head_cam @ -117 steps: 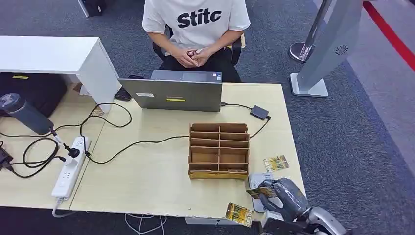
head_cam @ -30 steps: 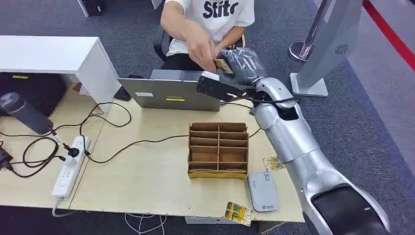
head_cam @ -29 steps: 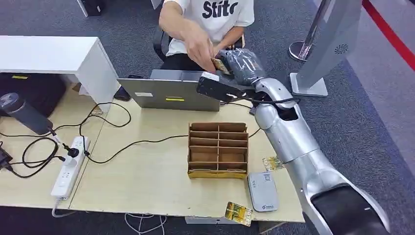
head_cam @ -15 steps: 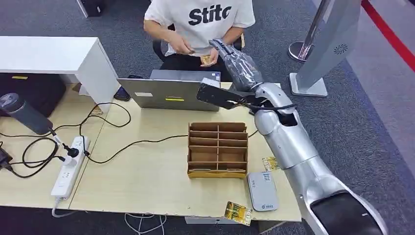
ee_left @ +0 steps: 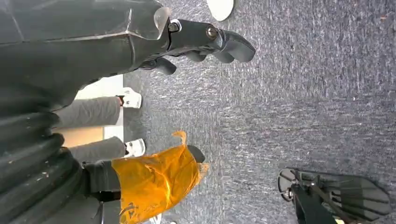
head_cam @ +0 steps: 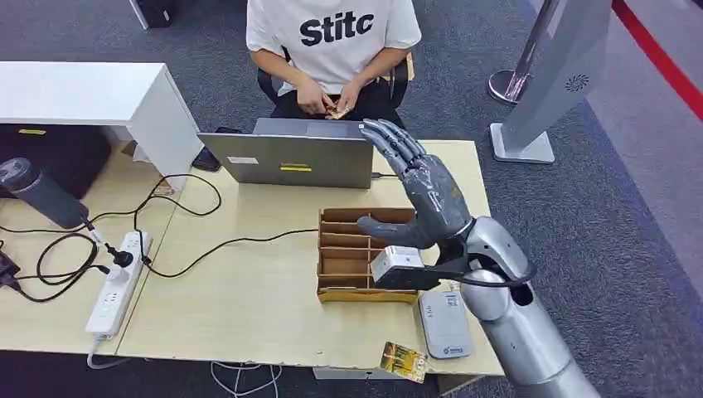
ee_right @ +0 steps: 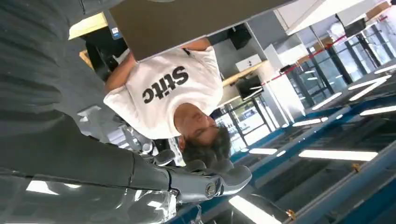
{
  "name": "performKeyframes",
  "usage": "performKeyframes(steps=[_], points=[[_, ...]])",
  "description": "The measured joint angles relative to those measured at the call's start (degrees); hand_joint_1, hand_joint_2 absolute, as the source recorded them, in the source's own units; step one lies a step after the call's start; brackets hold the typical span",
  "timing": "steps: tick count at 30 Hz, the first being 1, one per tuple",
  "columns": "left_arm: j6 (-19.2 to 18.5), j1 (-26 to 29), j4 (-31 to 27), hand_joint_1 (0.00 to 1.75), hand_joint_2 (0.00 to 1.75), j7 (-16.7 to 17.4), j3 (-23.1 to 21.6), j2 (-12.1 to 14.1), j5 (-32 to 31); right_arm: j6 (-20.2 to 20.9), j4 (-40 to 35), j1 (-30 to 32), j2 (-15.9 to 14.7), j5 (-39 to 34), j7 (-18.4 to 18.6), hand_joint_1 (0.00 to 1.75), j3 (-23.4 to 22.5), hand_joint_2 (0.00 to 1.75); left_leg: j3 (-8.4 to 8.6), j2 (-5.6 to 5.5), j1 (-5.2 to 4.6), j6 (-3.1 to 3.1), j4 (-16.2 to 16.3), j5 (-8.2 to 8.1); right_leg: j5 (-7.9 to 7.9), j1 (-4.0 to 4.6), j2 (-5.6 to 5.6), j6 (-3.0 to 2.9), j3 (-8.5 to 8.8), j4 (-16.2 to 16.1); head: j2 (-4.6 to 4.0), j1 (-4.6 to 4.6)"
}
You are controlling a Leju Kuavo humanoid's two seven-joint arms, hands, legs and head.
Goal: Pass the card to the sensor for recognition and then transmit it.
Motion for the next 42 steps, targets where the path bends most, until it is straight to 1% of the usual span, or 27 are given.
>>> performKeyframes(steps=[1,3,7,8,10,12,14,18,20,21,25,30,35,37,38,41,42], points=[[0.07,-0.02,0.00,0.00,1.75,0.06,0.11,0.00,0.15,-0.24,-0.70,0.66,-0.37,0.00,-0.41,0.00,0.11,1.75,0.04,-0.01,0.00,0.00,0.00,0.00,0.00,0.01,0.00,0.00,0.00,-0.01,0.00,-0.02],[0.42,0.02,0.00,0.00,1.75,0.39,0.55,-0.02,0.61,-1.69,-3.25,3.56,-1.78,-0.09,-2.37,0.00,0.39,1.75,0.06,-0.11,0.01,0.00,0.00,0.00,-0.06,0.02,-0.11,0.03,0.10,-0.03,0.00,-0.02],[1.35,0.31,0.00,0.00,1.75,0.46,1.53,-0.04,1.68,-5.27,-8.72,14.71,-4.72,-3.03,-7.56,0.00,0.00,1.75,0.05,-0.28,0.01,0.02,0.00,-0.10,-0.16,0.01,-0.24,0.04,0.16,-0.04,0.00,0.00],[1.46,0.30,0.00,0.00,1.75,0.48,1.79,-0.04,1.86,-5.34,-9.41,17.40,-5.01,-3.94,-8.36,0.00,-0.50,1.75,0.05,-0.26,0.00,0.03,0.00,-0.18,-0.18,0.01,-0.24,0.02,0.16,-0.05,0.00,0.00],[1.84,0.33,0.00,0.00,1.75,0.50,2.38,-0.06,2.38,-4.09,-10.37,23.13,-5.12,-7.17,-10.16,0.00,-2.60,1.75,0.04,-0.28,0.00,0.09,0.00,-0.23,-0.29,0.00,-0.25,0.10,0.19,-0.04,0.00,0.00],[2.14,0.42,0.00,0.00,1.75,0.57,2.71,-0.06,2.36,-2.91,-10.47,26.74,-5.12,-8.17,-10.89,0.00,-4.26,1.75,0.04,-0.26,-0.01,0.09,-0.01,-0.24,-0.31,0.00,-0.24,0.07,0.18,-0.04,0.00,0.00],[2.38,0.40,0.00,0.00,1.75,0.57,2.71,-0.06,2.06,-1.82,-10.41,28.93,-5.09,-7.20,-11.02,0.00,-5.51,1.75,0.05,-0.25,-0.01,0.06,-0.01,-0.28,-0.31,-0.01,-0.23,0.07,0.18,-0.04,0.00,0.00],[2.36,0.38,0.00,0.00,1.75,0.57,2.71,-0.11,1.64,-2.32,-9.62,30.87,-4.94,-3.09,-9.80,0.00,-5.75,1.75,0.07,-0.24,-0.01,0.06,-0.01,-0.28,-0.32,0.00,-0.22,0.07,0.19,-0.04,0.00,0.00],[2.36,0.38,0.00,0.00,1.75,0.57,2.71,-0.17,1.34,-4.44,-8.92,31.26,-4.57,0.91,-8.47,0.00,-5.73,1.75,0.08,-0.24,-0.01,0.06,-0.01,-0.27,-0.31,0.00,-0.22,0.07,0.20,-0.04,0.00,0.00],[2.36,0.37,0.00,0.00,1.75,0.57,2.71,-0.19,1.25,-5.11,-8.62,31.34,-4.42,1.74,-8.11,0.00,-5.66,1.75,0.08,-0.23,-0.01,0.05,-0.01,-0.27,-0.31,0.00,-0.22,0.07,0.20,-0.03,0.00,0.00],[2.36,0.34,0.00,0.00,1.75,0.57,2.71,-0.26,1.16,-5.86,-7.68,31.53,-3.74,2.86,-7.74,0.00,-5.42,1.75,0.09,-0.24,-0.01,0.04,-0.01,-0.26,-0.31,0.00,-0.21,0.07,0.20,-0.03,0.00,0.00],[2.38,0.33,0.00,0.00,1.75,1.05,2.71,-0.26,0.44,-5.71,-7.09,31.49,-3.43,3.11,-7.54,0.00,-5.22,1.75,0.07,-0.24,-0.01,0.04,-0.01,-0.26,-0.31,0.00,-0.20,0.07,0.20,-0.03,0.00,0.00],[2.38,0.26,0.00,0.00,1.75,1.18,2.71,-0.26,0.02,-7.68,-5.60,30.94,-2.14,7.00,-4.68,0.00,-3.36,1.75,0.08,-0.24,0.00,0.04,-0.01,-0.26,-0.32,0.00,-0.20,0.07,0.20,-0.03,0.00,-0.02],[2.38,0.27,0.00,0.00,1.75,1.18,2.71,-0.28,-0.02,-9.56,-4.79,30.63,-1.82,9.23,-3.06,0.00,-2.71,1.75,0.08,-0.24,0.00,0.04,-0.01,-0.26,-0.32,0.00,-0.21,0.07,0.20,-0.03,0.00,0.00],[2.38,0.26,0.00,0.00,1.75,1.18,2.71,-0.33,-0.04,-11.29,-4.29,30.49,-1.75,11.48,-1.59,0.00,-2.17,1.75,0.08,-0.23,0.00,0.04,-0.01,-0.26,-0.32,0.00,-0.20,0.07,0.21,-0.03,0.00,0.00],[2.38,0.25,0.00,0.00,1.75,1.18,2.71,-0.33,-0.50,-17.36,-2.91,30.04,-1.64,21.43,4.00,0.00,-0.85,1.75,0.08,-0.23,0.00,0.04,-0.01,-0.26,-0.31,0.00,-0.20,0.06,0.21,-0.02,0.00,0.00],[2.38,0.23,0.00,0.00,1.75,1.18,2.71,-0.33,-0.63,-18.54,-2.52,29.88,-1.62,23.97,5.45,0.00,-0.59,1.75,0.08,-0.23,0.00,0.04,-0.01,-0.26,-0.31,0.00,-0.20,0.06,0.21,-0.02,0.00,0.00]])
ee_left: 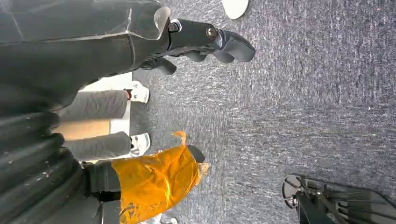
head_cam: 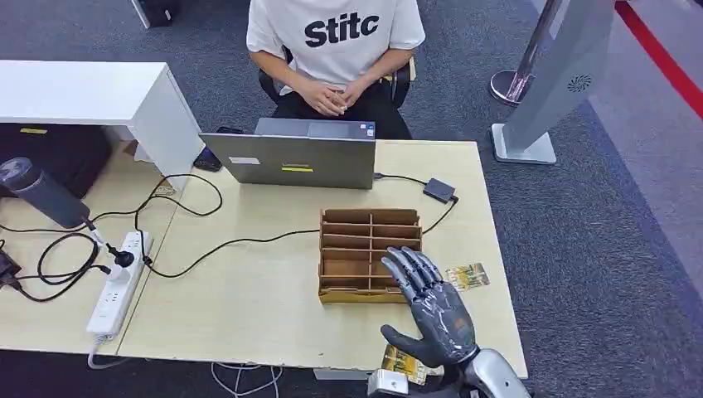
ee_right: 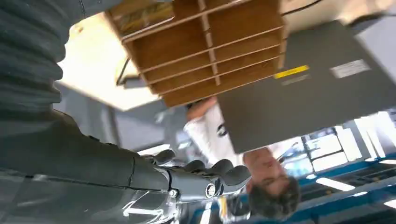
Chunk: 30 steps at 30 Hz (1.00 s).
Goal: Pass the card to the sensor for recognition and then transmit it.
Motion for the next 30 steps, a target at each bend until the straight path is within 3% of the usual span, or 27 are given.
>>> performKeyframes(steps=[5,30], points=[[0.00,-0.03,0.00,0.00,1.75,0.00,-0.02,0.00,-0.37,-2.73,2.10,-0.81,0.11,6.81,4.04,0.00,1.33,1.75,0.00,0.00,0.00,0.00,0.00,0.00,0.00,0.00,0.00,0.00,0.00,0.00,0.00,0.00],[0.00,-0.09,0.00,0.00,1.75,-0.09,-0.04,0.00,-1.53,-4.26,7.06,-1.40,0.24,14.46,9.85,0.00,-0.66,1.75,0.01,0.00,0.00,0.00,0.00,0.00,0.00,0.00,0.00,0.00,0.00,0.00,0.00,0.00]])
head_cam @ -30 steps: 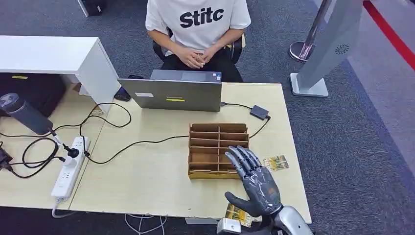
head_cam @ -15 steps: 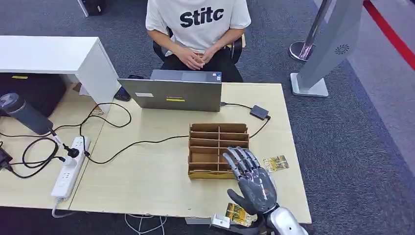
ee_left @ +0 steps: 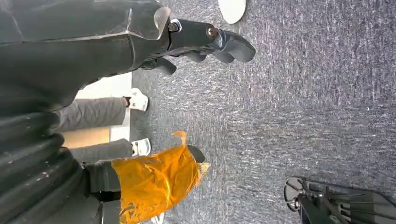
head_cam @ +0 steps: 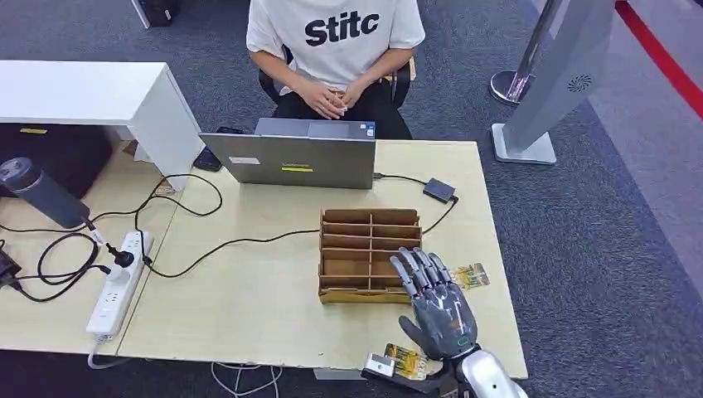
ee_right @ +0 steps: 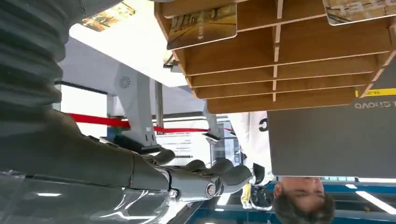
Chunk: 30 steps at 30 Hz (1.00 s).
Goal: Pass the card to the sensor for recognition and then transmit it.
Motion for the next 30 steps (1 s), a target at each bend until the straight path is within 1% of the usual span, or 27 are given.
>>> performKeyframes(steps=[9,21,30], points=[[0.00,0.00,0.00,0.00,1.75,0.00,0.00,0.00,-0.31,0.59,0.11,-0.02,0.48,1.57,1.42,0.00,-0.55,1.75,0.00,0.00,0.00,0.00,0.00,0.00,0.00,0.00,0.00,0.00,0.00,0.00,0.00,0.00],[0.00,-0.02,0.00,0.00,1.75,0.00,0.00,0.00,-0.48,1.38,0.85,-0.30,1.49,2.14,1.55,0.00,-1.03,1.75,0.00,0.00,0.00,0.00,0.00,0.00,0.00,0.00,0.00,0.00,0.00,0.00,0.00,0.00],[-0.02,-0.07,0.00,0.00,1.75,0.00,0.00,0.00,-0.81,1.81,2.21,-1.19,2.69,2.14,1.46,0.00,-0.22,1.75,0.00,0.00,0.00,0.00,0.00,0.00,0.00,0.00,0.00,0.00,0.00,0.00,0.00,0.00]])
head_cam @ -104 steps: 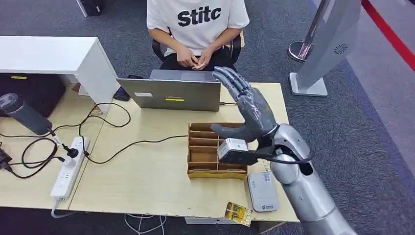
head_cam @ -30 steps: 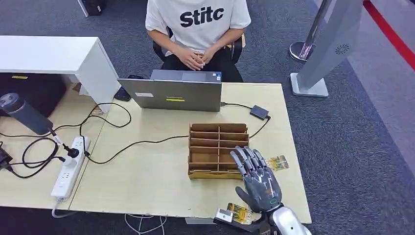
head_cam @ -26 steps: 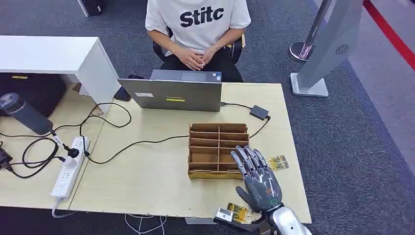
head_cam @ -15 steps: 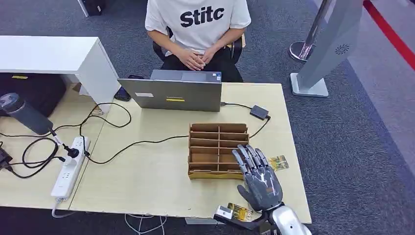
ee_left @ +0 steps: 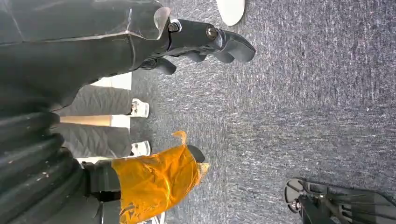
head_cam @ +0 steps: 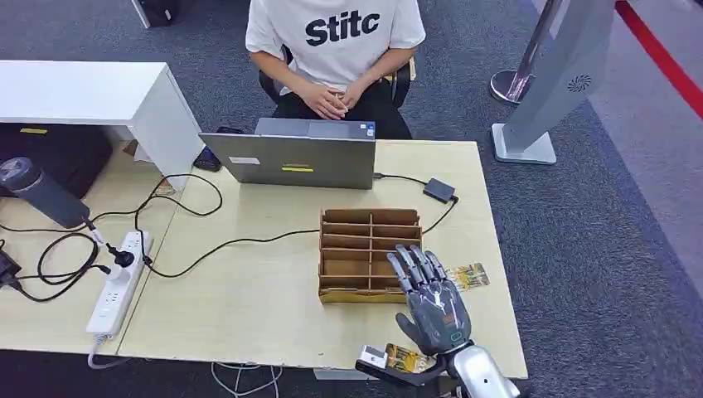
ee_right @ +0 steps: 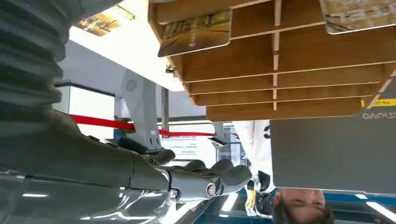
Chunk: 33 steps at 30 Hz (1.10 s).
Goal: Pass the card to the sensor for recognition and then transmit it.
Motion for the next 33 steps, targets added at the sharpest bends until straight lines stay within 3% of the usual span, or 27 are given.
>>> performKeyframes(steps=[10,33], points=[[-0.11,-0.06,0.00,0.00,1.75,-0.02,0.00,0.00,-0.22,0.72,1.88,-1.38,0.63,-0.28,0.02,0.00,2.01,1.75,0.00,0.00,0.00,0.00,0.00,0.00,0.00,0.00,0.00,0.00,0.00,0.00,0.00,0.00],[-0.11,-0.09,0.00,0.00,1.75,-0.07,0.00,0.00,-1.22,0.90,5.75,-2.33,0.90,-0.13,1.62,0.00,1.05,1.75,0.00,0.00,0.00,0.00,0.00,0.00,0.00,0.00,0.00,0.00,0.00,0.00,0.00,0.00]])
